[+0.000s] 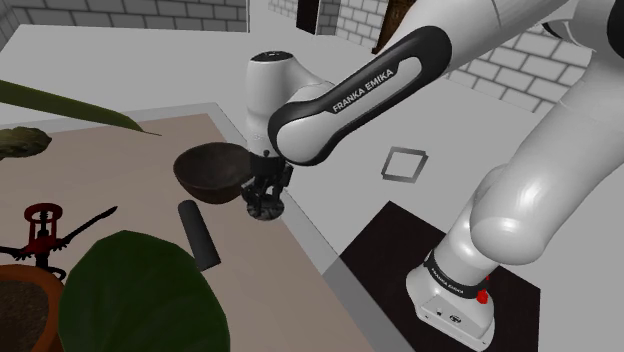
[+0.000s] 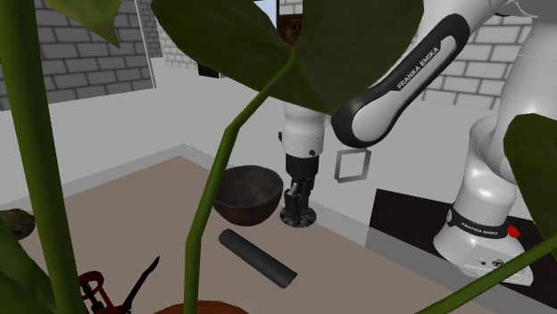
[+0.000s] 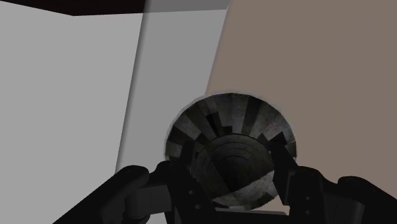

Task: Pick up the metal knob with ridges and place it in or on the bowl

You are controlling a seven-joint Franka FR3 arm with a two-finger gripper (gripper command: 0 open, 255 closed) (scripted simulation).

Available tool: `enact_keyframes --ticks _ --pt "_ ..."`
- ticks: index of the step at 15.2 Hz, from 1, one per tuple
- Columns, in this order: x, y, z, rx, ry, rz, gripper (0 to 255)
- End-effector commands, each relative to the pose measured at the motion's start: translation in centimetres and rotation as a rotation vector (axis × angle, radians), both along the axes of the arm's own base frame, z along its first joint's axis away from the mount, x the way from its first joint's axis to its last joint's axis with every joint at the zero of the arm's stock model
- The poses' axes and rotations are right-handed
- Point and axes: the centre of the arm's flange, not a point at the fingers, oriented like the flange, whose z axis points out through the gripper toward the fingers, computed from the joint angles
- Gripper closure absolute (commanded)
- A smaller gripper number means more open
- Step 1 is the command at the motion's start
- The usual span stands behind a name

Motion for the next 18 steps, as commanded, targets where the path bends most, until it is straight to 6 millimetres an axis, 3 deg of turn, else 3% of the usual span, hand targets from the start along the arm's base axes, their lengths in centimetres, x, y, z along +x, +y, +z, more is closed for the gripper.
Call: enact_keyframes --ticks 1,18 --pt "-0.1 0.0 1.0 -0.001 0.002 0.000 255" --pt "-0.1 0.0 9.9 -0.001 0.002 0.000 255"
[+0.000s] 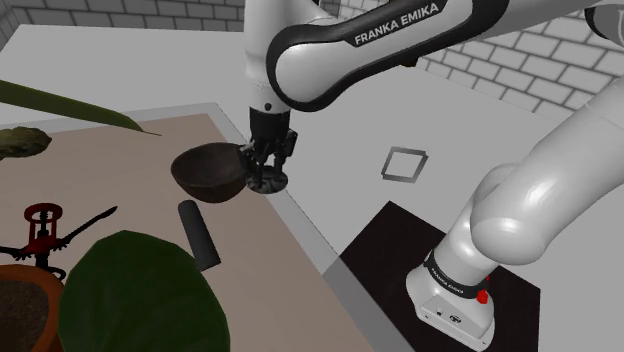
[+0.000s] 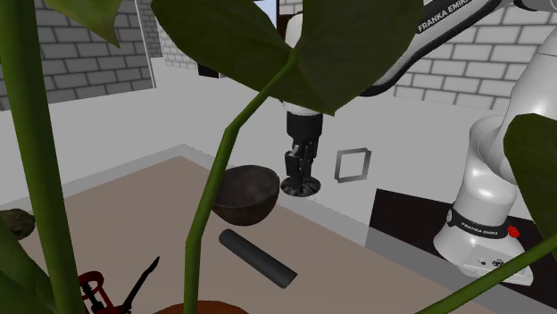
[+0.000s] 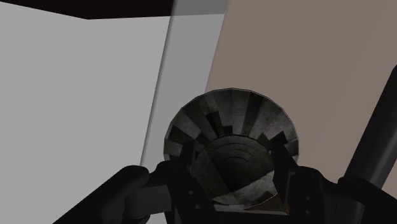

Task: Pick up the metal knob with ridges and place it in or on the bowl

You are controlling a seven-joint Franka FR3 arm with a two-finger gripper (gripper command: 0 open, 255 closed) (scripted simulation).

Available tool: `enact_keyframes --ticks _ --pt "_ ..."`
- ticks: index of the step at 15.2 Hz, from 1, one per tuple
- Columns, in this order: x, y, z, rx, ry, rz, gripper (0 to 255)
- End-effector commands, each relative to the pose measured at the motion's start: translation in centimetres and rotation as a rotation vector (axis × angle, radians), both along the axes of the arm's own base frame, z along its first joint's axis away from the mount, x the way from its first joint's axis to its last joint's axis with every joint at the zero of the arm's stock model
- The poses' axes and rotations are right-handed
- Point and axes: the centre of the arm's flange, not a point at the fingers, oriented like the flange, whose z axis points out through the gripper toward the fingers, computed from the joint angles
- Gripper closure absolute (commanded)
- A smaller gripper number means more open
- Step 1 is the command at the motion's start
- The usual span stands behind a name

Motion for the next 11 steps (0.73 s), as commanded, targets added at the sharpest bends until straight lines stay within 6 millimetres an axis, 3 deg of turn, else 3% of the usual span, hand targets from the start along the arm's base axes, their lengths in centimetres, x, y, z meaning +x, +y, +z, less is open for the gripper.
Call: enact_keyframes --ticks 1,11 --pt "0.0 0.0 1.2 0.000 0.000 0.000 255" --pt "0.0 0.0 6.5 0.000 0.000 0.000 255"
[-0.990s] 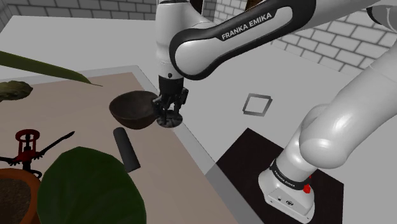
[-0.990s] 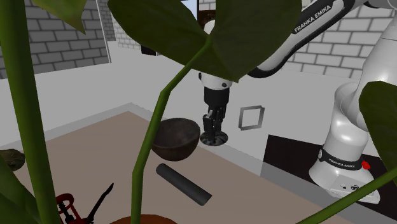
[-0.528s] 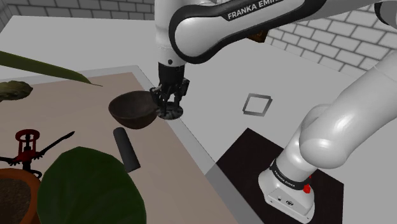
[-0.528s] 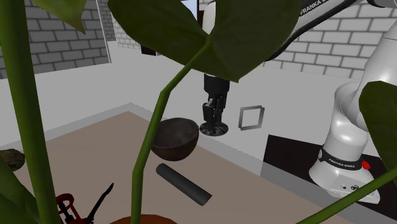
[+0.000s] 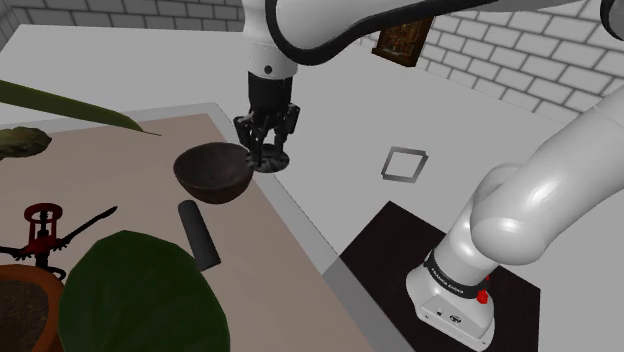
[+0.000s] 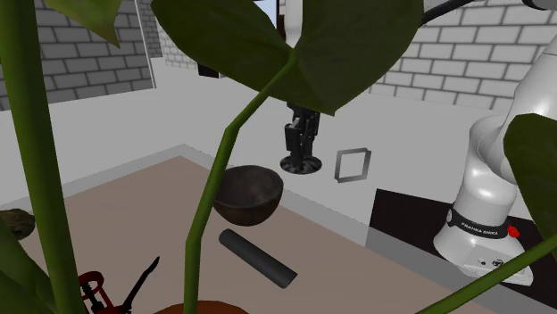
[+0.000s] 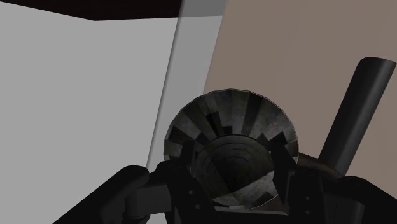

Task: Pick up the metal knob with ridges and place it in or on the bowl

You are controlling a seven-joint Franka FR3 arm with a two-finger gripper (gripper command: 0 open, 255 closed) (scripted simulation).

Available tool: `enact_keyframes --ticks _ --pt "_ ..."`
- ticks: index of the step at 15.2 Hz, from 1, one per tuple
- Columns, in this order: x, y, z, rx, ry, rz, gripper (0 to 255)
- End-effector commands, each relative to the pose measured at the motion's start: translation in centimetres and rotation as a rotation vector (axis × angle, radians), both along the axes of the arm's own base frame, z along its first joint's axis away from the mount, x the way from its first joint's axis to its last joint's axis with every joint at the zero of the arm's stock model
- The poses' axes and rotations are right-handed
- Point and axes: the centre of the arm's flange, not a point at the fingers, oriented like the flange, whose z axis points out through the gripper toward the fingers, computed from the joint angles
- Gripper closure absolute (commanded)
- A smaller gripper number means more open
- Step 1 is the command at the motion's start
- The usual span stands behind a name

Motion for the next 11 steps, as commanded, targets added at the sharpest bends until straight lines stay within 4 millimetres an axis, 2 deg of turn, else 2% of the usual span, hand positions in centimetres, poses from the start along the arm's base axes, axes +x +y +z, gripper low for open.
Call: enact_keyframes --ticks 1,3,11 --pt "0.0 -0.1 1.1 0.000 0.001 0.000 255" --pt "0.0 -0.1 2.1 0.000 0.001 0.000 255" --pt "9.6 4.2 3.0 0.000 0.001 0.000 255"
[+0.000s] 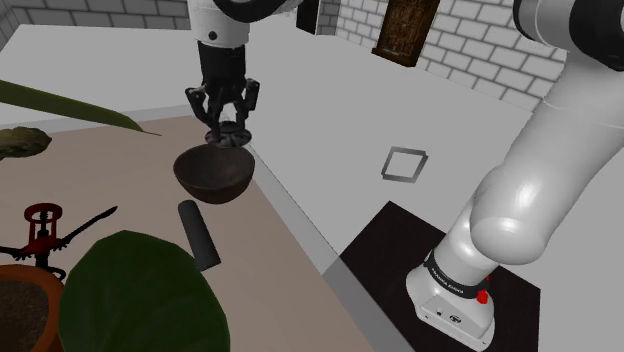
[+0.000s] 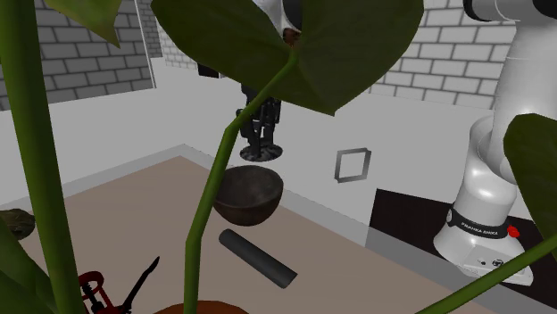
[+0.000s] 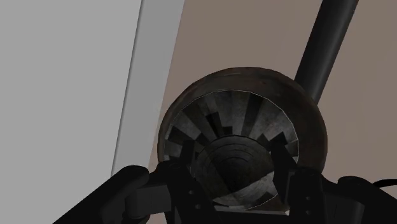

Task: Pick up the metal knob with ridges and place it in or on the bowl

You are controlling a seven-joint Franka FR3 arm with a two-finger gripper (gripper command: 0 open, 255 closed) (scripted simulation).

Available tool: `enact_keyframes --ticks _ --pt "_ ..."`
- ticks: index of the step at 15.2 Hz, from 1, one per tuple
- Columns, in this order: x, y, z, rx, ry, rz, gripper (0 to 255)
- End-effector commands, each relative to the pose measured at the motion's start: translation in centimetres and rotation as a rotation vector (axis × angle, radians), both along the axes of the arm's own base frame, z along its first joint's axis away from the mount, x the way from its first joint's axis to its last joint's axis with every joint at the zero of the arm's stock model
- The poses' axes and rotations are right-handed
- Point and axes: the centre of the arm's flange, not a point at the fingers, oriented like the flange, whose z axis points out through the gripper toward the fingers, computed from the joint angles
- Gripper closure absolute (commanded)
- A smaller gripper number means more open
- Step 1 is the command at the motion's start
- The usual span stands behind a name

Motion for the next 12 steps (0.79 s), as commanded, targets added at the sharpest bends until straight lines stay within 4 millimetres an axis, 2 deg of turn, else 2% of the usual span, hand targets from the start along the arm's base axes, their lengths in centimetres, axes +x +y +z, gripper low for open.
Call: enact_keyframes --ticks 1,2,12 --pt "2.5 1.1 0.2 0.000 0.000 -0.001 255" --pt "3.6 1.6 0.3 0.000 0.000 -0.001 255" --pt "3.6 1.6 -5.0 0.000 0.000 -0.001 255"
